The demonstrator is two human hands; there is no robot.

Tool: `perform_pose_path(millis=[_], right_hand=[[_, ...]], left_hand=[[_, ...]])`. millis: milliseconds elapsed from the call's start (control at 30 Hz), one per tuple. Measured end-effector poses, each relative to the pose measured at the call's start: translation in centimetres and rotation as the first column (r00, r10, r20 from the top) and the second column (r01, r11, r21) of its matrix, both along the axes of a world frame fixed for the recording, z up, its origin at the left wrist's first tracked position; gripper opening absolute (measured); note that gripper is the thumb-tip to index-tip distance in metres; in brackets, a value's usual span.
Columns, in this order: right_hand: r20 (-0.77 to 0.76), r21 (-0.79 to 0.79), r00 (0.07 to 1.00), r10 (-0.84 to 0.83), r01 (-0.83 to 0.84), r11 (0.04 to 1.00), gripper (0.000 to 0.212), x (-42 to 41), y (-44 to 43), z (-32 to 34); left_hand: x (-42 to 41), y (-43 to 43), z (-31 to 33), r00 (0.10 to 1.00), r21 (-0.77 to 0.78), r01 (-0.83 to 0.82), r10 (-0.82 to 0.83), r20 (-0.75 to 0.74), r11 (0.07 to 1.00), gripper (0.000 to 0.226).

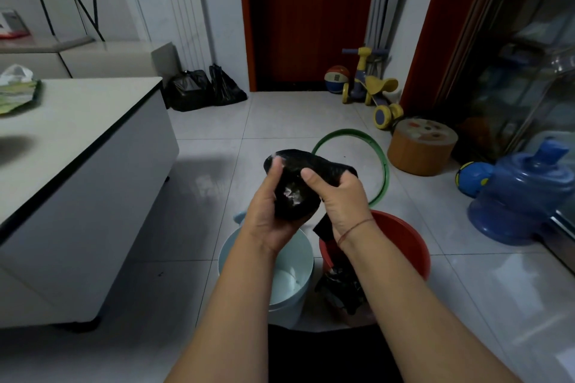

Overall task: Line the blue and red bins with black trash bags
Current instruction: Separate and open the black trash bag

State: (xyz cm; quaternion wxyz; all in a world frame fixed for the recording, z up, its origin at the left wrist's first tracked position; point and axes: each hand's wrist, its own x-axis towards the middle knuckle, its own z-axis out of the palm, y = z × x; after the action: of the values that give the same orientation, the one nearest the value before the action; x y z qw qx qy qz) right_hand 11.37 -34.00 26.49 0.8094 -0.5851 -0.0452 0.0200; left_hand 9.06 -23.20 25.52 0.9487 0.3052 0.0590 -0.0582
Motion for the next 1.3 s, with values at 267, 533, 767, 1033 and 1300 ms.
perform_pose_path(millis=[267, 533, 767, 1033, 1300], right_hand=[[-0.088, 0.056, 0.937, -0.339, 0.344, 0.937, 0.010, 2.3, -3.7, 0.3], [-0.185, 0.057, 0.956, 0.229, -0.222, 0.973, 0.070, -0.2, -0.2, 0.3], [-0.110, 0.065, 0.991, -0.074, 0.082, 0.995, 0.007, 0.5, 0.5, -0.7], [-0.140, 0.088, 0.929, -0.341, 0.355, 0.931, 0.015, 2.3, -2.0, 0.0], [-0.138, 0.190, 0.971, 0.197, -0.169, 0.967, 0.052, -0.5, -1.1, 1.2]], left_hand=[[-0.6, 1.2, 0.1, 0.998, -0.327, 0.026, -0.004, 0.067, 0.945, 0.048], [0.7, 0.4, -0.2, 0.988, 0.065, -0.147, 0.149, -0.041, 0.987, 0.048], [0.0, 0.0, 0.0, 0.998, -0.109, -0.020, 0.013, -0.065, 0.994, 0.036], [-0.5, 0.5, 0.5, 0.995, -0.305, 0.053, -0.024, 0.100, 0.951, 0.045], [0.3, -0.1, 0.5, 0.993, 0.094, -0.115, 0.118, -0.028, 0.989, 0.028]])
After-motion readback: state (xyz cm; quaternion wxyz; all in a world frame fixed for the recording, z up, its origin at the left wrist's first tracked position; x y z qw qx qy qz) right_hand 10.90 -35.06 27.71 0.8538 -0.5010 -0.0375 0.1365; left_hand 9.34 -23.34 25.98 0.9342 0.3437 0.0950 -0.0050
